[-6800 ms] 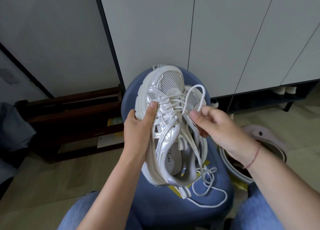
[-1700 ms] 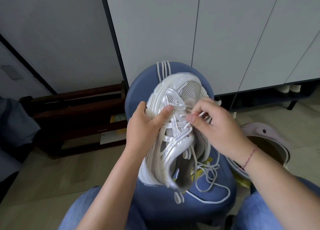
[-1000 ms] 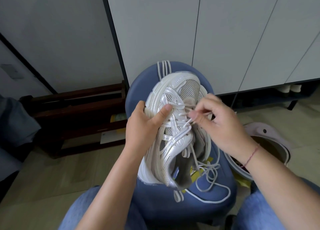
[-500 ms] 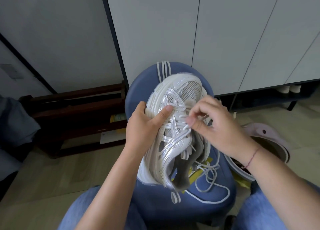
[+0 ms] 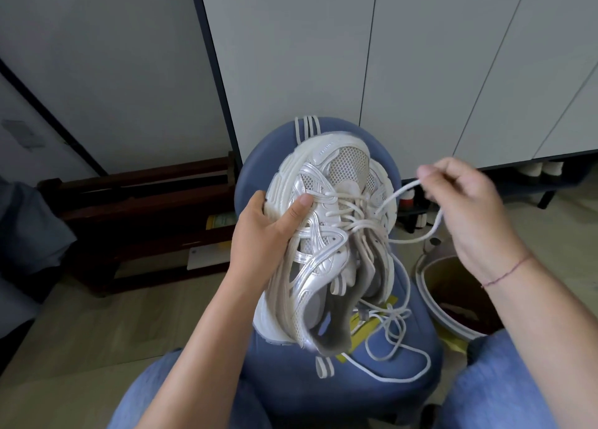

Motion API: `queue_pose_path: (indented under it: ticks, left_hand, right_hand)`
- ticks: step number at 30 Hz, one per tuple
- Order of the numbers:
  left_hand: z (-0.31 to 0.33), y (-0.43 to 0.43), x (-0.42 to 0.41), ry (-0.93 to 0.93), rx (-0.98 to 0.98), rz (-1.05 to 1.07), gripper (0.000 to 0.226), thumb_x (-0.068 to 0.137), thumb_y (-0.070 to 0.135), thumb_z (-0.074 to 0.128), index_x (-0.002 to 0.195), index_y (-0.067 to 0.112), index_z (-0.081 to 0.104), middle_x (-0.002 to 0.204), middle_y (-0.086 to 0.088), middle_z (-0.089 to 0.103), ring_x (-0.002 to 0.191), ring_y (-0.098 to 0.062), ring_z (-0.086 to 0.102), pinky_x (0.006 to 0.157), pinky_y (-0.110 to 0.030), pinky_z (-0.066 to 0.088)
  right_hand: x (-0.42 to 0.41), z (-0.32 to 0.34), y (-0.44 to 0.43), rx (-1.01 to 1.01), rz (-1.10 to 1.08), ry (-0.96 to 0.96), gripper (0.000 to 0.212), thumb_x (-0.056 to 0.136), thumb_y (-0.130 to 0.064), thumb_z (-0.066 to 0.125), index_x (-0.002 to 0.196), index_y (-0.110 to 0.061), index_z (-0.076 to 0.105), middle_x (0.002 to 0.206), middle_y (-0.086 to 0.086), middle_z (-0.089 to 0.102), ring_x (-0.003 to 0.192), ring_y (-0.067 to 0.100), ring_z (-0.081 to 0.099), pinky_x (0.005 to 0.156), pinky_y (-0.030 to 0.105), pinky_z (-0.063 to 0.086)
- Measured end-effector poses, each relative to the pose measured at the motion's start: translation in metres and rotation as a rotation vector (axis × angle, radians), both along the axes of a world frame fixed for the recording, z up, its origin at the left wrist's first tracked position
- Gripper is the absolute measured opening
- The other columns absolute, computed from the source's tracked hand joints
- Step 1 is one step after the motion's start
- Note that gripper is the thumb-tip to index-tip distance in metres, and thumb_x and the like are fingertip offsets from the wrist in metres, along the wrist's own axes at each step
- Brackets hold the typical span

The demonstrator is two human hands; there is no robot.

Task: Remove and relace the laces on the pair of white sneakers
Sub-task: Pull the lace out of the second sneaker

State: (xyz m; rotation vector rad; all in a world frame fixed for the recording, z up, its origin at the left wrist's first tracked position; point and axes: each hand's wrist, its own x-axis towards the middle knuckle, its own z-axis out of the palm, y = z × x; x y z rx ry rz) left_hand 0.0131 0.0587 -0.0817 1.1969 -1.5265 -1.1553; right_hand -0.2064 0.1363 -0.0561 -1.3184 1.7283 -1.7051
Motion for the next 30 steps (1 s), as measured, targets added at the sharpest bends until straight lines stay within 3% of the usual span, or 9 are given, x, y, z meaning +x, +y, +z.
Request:
queue_pose_path:
  ticks: [5,8,10,15,17,19,24,30]
  left_hand:
    - [0.0,-0.001,-0.002,0.141,0.056,0.021,0.057,0.065,0.065,0.078,0.1,0.022,0.064,0.097,0.003,0.076,0.092,-0.019,0.073,0.09,-0.05,0.056]
    - [0.0,-0.001,-0.004,0.174,0.045,0.027,0.052,0.069,0.061,0.079,0.101,0.023,0.064,0.098,0.002,0.076,0.092,-0.019,0.073,0.09,-0.05,0.057]
    - [0.0,-0.001,-0.004,0.173,0.036,0.03,0.051,0.069,0.062,0.079,0.1,0.025,0.064,0.098,0.002,0.076,0.091,-0.018,0.073,0.09,-0.05,0.057]
    - [0.001,0.002,-0.005,0.163,0.012,0.036,0.055,0.065,0.066,0.079,0.098,0.025,0.063,0.096,0.004,0.076,0.089,-0.016,0.073,0.089,-0.048,0.057]
    - [0.002,0.003,-0.006,0.173,0.007,0.031,0.05,0.067,0.061,0.078,0.099,0.025,0.063,0.095,0.005,0.076,0.088,-0.014,0.073,0.09,-0.047,0.057]
    - [0.002,0.003,-0.006,0.174,0.0,0.033,0.049,0.069,0.06,0.08,0.099,0.025,0.063,0.095,0.006,0.076,0.089,-0.014,0.073,0.089,-0.047,0.057]
    - [0.0,0.001,-0.005,0.17,-0.022,0.056,0.057,0.06,0.067,0.076,0.097,0.025,0.064,0.096,0.004,0.076,0.09,-0.016,0.073,0.089,-0.049,0.057]
    - [0.0,0.0,-0.004,0.193,-0.035,0.081,0.057,0.061,0.067,0.076,0.096,0.025,0.063,0.096,0.003,0.075,0.09,-0.017,0.073,0.088,-0.048,0.057]
  right_hand:
    - [0.017,-0.007,0.001,0.182,0.246,0.06,0.007,0.091,-0.021,0.059,0.09,-0.014,0.06,0.077,-0.006,0.06,0.074,0.001,0.056,0.077,0.018,0.045]
    - [0.023,-0.009,0.001,0.184,0.257,0.014,0.02,0.091,-0.037,0.053,0.098,-0.018,0.054,0.082,0.023,0.055,0.08,0.026,0.055,0.089,0.041,0.047]
    - [0.026,-0.007,0.002,0.181,0.281,-0.008,0.027,0.087,-0.045,0.049,0.1,-0.022,0.05,0.082,0.023,0.054,0.079,0.026,0.052,0.091,0.048,0.046]
    - [0.029,-0.007,0.002,0.168,0.289,-0.037,0.031,0.083,-0.048,0.051,0.106,-0.028,0.049,0.072,0.0,0.06,0.071,0.01,0.059,0.079,0.031,0.048]
    - [0.03,-0.007,0.002,0.15,0.281,-0.002,0.024,0.089,-0.042,0.052,0.099,-0.021,0.054,0.067,0.006,0.056,0.066,0.009,0.055,0.072,0.027,0.046]
    - [0.031,-0.007,0.002,0.134,0.297,0.064,0.029,0.087,-0.044,0.054,0.092,-0.016,0.062,0.075,0.011,0.059,0.071,0.009,0.056,0.074,0.026,0.047]
    - [0.034,-0.009,0.0,0.092,0.286,0.12,0.028,0.076,-0.046,0.064,0.08,-0.018,0.064,0.08,-0.01,0.058,0.075,0.008,0.055,0.073,0.018,0.044]
    - [0.037,-0.003,0.004,0.073,0.39,0.108,0.028,0.082,-0.042,0.059,0.076,-0.017,0.068,0.073,0.0,0.063,0.073,0.016,0.058,0.074,0.023,0.047]
